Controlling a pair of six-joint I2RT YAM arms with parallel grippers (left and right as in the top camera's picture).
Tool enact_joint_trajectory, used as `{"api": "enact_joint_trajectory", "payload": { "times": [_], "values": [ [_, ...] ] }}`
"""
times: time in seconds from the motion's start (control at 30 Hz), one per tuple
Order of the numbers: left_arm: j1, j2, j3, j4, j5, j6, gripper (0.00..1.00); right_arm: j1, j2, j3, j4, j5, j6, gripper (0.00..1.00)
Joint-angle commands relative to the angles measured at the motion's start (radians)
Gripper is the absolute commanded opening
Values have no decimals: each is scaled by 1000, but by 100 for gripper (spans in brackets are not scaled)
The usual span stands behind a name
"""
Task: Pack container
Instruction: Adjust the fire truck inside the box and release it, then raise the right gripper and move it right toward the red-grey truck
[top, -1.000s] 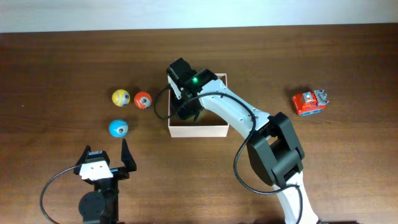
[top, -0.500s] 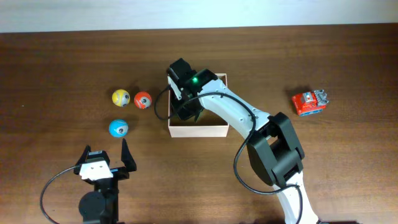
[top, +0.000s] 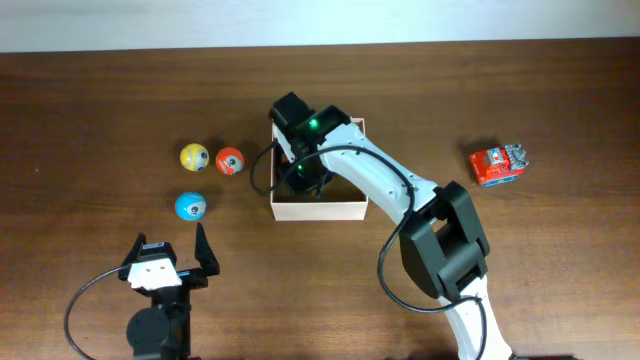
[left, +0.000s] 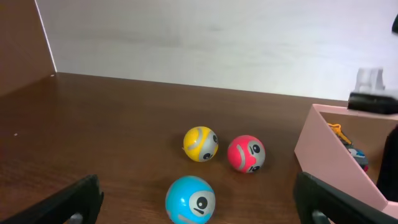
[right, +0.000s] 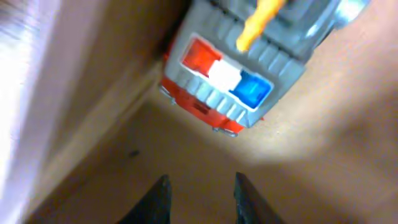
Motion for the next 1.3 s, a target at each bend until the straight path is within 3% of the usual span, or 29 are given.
{"api": "enact_joint_trajectory", "payload": {
  "times": [0.0,0.17,0.63,0.77,1.07,1.27],
  "values": [
    [-4,-8,-2,-5,8,13,99,-6,-33,84,-26,10,-10,31],
    [-4,-8,-2,-5,8,13,99,-14,-33,217,-104,14,-10,36],
    [-4,-8,-2,-5,8,13,99,-252,-33,616,-505,186,-11,95],
    [-4,-8,-2,-5,8,13,99,-359,-34,646,-600,251,-11,99],
    [-4,-8,-2,-5,8,13,99,-578,-38,641,-600,179,-9,99],
    [-4,-8,-2,-5,8,13,99,-675,-38,620,-600,175,86,99]
  ]
}}
